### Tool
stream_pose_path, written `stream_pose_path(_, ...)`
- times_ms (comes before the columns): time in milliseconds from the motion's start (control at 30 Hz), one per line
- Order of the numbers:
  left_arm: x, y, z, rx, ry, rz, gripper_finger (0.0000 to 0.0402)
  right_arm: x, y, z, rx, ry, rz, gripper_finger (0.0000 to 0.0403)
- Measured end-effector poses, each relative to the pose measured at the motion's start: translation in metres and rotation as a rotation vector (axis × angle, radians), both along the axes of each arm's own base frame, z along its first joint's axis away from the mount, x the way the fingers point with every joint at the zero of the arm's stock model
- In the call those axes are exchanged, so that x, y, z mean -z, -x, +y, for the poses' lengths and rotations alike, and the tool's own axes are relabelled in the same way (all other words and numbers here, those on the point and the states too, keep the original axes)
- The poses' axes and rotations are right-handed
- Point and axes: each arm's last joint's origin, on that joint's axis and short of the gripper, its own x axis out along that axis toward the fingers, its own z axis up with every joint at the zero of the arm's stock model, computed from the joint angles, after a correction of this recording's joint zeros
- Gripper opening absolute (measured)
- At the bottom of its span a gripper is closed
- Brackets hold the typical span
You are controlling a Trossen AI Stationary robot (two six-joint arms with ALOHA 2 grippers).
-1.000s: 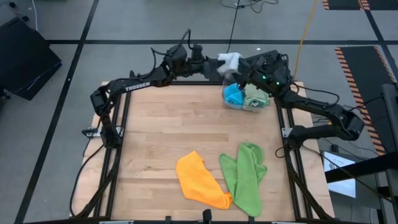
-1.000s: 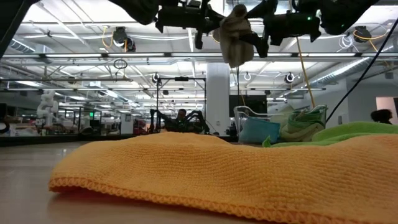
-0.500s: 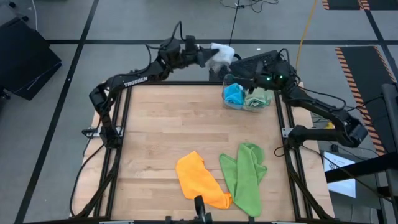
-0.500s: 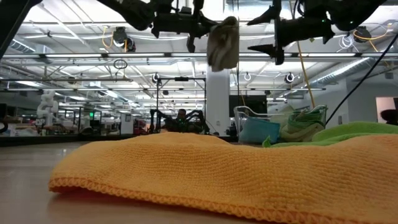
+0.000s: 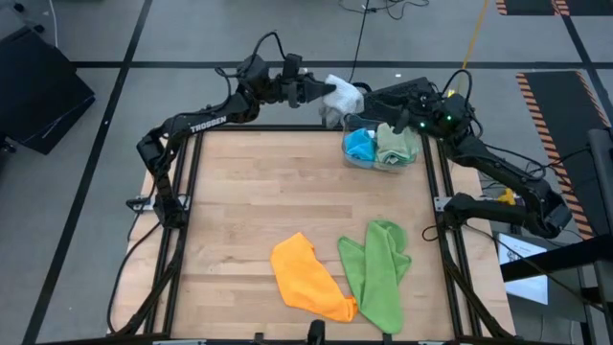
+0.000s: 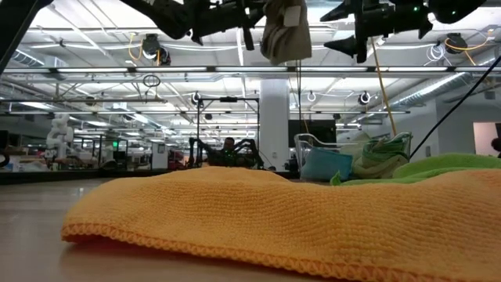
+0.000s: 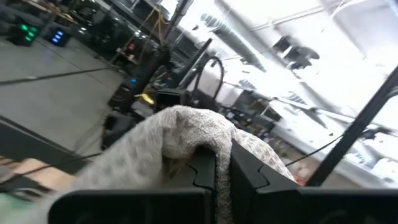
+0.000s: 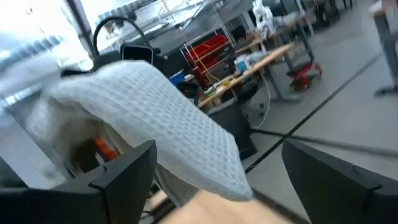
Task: Fold microfiber towels
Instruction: Put the grey microfiber towel into the transparent bin
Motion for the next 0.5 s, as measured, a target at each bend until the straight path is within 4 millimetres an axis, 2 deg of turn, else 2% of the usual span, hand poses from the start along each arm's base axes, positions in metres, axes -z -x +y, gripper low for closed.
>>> stream_pose_path(167, -0.002, -0.002, -0.005, 0.026, 0.066, -0.011, 0.0013, -0.007, -0.006, 0.009, -0.002, 0.256, 0.064, 0.0339)
stream_pose_path(400, -0.006, -0.008, -0.016, 0.055, 0.108, -0.036, 0.0018, -0.002, -0.019, 0.015, -0.016, 0.361, 0.139, 0.0339)
stream_pose_path(500, -0.006, -0.009, -0.018, 0.059, 0.125, -0.035, 0.0013, -0.001, -0.028, 0.016, -0.046, 0.355, 0.101, 0.0342)
